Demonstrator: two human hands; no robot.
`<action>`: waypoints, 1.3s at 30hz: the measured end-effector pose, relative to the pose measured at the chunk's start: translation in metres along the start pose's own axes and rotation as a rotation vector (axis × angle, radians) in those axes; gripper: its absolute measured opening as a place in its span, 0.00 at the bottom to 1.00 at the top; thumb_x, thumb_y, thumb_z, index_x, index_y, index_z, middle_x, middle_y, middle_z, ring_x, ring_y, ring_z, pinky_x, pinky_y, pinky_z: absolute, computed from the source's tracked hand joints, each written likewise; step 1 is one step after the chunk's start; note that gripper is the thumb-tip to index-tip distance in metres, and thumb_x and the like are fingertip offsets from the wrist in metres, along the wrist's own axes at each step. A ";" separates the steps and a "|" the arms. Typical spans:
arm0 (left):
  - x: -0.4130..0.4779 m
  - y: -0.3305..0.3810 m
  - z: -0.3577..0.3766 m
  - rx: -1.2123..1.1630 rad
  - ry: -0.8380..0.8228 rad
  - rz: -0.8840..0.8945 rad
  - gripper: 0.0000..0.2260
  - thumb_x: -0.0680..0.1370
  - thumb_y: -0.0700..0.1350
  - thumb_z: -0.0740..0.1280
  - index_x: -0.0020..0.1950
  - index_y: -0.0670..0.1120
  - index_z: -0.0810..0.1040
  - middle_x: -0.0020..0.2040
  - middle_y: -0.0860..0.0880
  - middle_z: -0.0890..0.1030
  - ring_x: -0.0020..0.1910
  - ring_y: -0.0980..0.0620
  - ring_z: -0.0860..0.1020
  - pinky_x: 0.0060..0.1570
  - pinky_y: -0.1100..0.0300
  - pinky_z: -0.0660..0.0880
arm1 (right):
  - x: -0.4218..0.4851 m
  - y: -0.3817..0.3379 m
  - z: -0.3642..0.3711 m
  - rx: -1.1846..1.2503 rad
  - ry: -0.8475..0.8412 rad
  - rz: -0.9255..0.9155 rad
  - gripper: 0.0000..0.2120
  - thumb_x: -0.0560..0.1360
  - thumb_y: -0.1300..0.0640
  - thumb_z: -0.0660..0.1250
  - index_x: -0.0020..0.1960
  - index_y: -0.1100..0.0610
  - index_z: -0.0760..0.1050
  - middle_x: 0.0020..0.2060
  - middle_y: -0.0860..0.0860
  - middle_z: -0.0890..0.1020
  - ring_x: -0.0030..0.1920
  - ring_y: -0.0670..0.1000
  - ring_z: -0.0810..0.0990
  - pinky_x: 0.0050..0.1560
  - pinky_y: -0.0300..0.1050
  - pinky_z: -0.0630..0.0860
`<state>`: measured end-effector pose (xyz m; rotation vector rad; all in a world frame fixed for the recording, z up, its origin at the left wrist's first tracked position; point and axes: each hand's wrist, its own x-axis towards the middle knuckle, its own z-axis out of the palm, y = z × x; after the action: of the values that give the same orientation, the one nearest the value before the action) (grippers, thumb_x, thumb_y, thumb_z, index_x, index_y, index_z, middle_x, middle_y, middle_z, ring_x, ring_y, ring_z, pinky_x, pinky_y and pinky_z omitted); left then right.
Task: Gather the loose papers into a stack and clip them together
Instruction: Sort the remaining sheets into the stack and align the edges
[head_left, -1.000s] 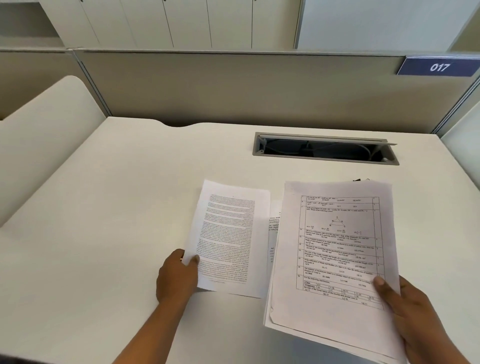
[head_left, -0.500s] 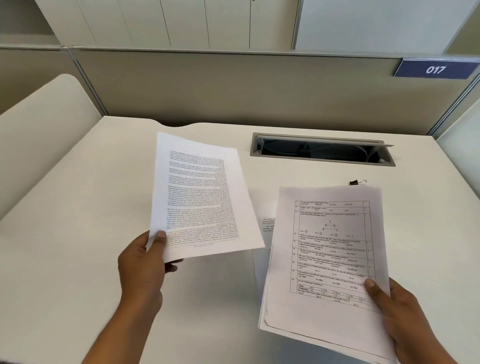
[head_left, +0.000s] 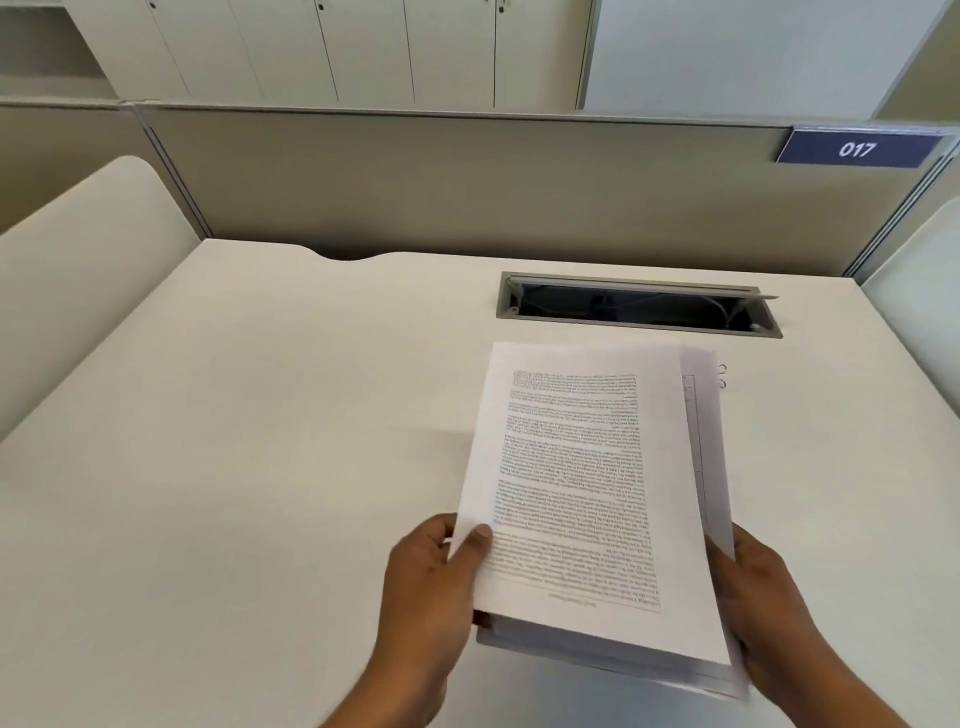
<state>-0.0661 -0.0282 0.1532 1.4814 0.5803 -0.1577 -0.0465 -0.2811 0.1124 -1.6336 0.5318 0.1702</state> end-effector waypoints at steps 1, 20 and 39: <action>-0.002 -0.001 0.001 0.018 -0.023 -0.019 0.07 0.81 0.41 0.67 0.47 0.44 0.84 0.42 0.46 0.88 0.37 0.49 0.84 0.26 0.61 0.75 | -0.002 -0.002 0.001 0.019 -0.003 0.002 0.08 0.78 0.54 0.66 0.52 0.57 0.82 0.44 0.55 0.88 0.45 0.58 0.87 0.49 0.54 0.82; 0.025 0.009 0.000 -0.091 -0.320 -0.103 0.12 0.79 0.41 0.69 0.62 0.48 0.80 0.56 0.47 0.87 0.54 0.44 0.86 0.60 0.43 0.80 | -0.021 -0.021 0.007 0.097 -0.099 -0.070 0.16 0.82 0.49 0.57 0.53 0.55 0.81 0.44 0.52 0.88 0.44 0.52 0.87 0.45 0.49 0.80; 0.020 0.007 -0.004 -0.281 -0.501 -0.283 0.18 0.78 0.49 0.69 0.65 0.43 0.81 0.61 0.40 0.85 0.60 0.39 0.83 0.65 0.43 0.76 | -0.019 -0.020 0.002 0.216 -0.228 -0.164 0.19 0.66 0.48 0.75 0.54 0.54 0.82 0.51 0.58 0.87 0.48 0.59 0.86 0.44 0.49 0.84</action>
<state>-0.0466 -0.0186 0.1503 1.0279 0.3793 -0.6240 -0.0544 -0.2735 0.1383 -1.4174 0.2313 0.1688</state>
